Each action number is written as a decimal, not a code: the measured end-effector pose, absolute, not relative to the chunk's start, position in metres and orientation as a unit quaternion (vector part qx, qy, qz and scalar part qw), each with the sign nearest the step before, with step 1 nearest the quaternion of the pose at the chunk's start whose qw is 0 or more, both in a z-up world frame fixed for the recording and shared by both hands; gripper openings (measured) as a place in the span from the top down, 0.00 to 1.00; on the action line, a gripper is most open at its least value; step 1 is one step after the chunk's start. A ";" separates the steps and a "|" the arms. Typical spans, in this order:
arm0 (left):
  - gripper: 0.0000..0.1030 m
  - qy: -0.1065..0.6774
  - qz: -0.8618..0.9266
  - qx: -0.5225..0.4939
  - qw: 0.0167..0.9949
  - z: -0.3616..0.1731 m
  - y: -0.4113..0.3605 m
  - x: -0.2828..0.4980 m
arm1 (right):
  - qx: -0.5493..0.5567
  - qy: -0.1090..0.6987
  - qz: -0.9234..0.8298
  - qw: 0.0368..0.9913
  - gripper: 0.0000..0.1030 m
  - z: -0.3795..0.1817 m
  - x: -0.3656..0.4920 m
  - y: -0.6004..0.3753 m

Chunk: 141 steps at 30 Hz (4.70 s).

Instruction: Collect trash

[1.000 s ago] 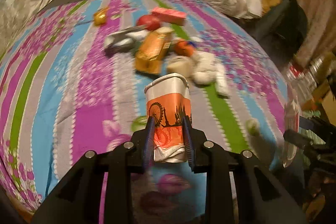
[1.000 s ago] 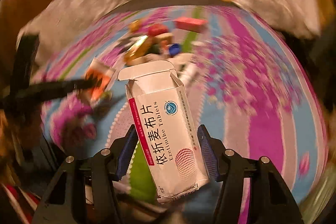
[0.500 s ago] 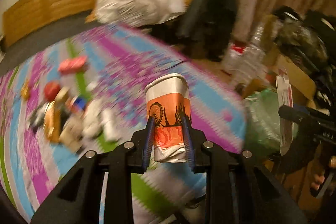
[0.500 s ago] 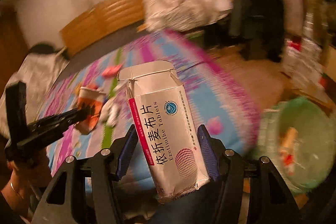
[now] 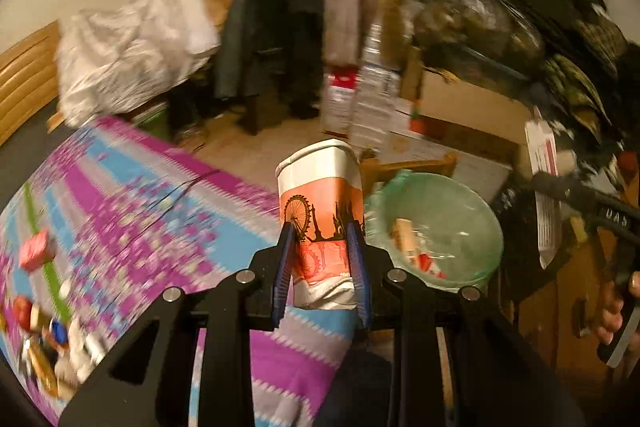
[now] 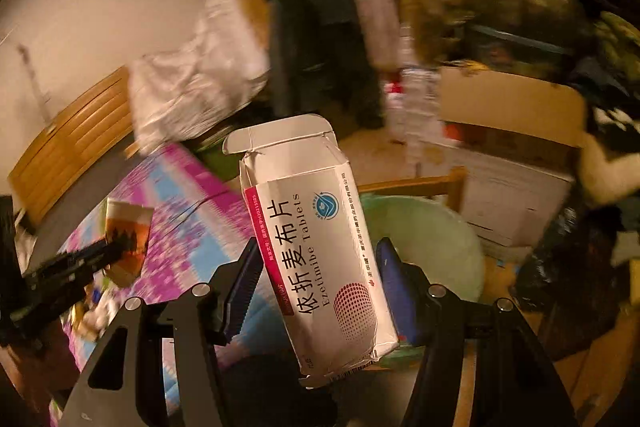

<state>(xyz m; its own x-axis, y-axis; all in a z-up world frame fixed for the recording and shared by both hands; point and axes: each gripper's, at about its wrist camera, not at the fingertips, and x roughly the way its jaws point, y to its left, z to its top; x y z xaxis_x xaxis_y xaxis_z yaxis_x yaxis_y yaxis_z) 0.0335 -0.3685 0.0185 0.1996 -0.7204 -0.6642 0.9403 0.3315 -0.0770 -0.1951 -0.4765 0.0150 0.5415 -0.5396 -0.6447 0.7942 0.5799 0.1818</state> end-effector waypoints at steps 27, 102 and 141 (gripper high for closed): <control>0.75 0.324 -0.648 0.271 0.635 -0.024 -0.554 -0.056 | 0.305 0.306 -0.472 0.769 0.41 -0.034 -0.241 -0.575; 0.65 0.345 -0.609 0.295 0.650 -0.054 -0.543 -0.044 | 0.253 0.383 -0.471 0.753 0.22 -0.085 -0.187 -0.574; 0.58 0.339 -0.536 0.244 0.734 -0.027 -0.431 0.001 | 0.163 0.404 -0.399 0.807 0.22 -0.063 -0.107 -0.489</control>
<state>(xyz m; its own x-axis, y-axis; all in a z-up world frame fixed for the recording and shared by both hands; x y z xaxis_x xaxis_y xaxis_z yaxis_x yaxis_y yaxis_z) 0.0012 -0.4308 -0.0273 0.1957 -0.6202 -0.7597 0.9518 0.3066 -0.0051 -0.1067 -0.4889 -0.0628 0.3548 -0.5129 -0.7817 0.7757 0.6283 -0.0602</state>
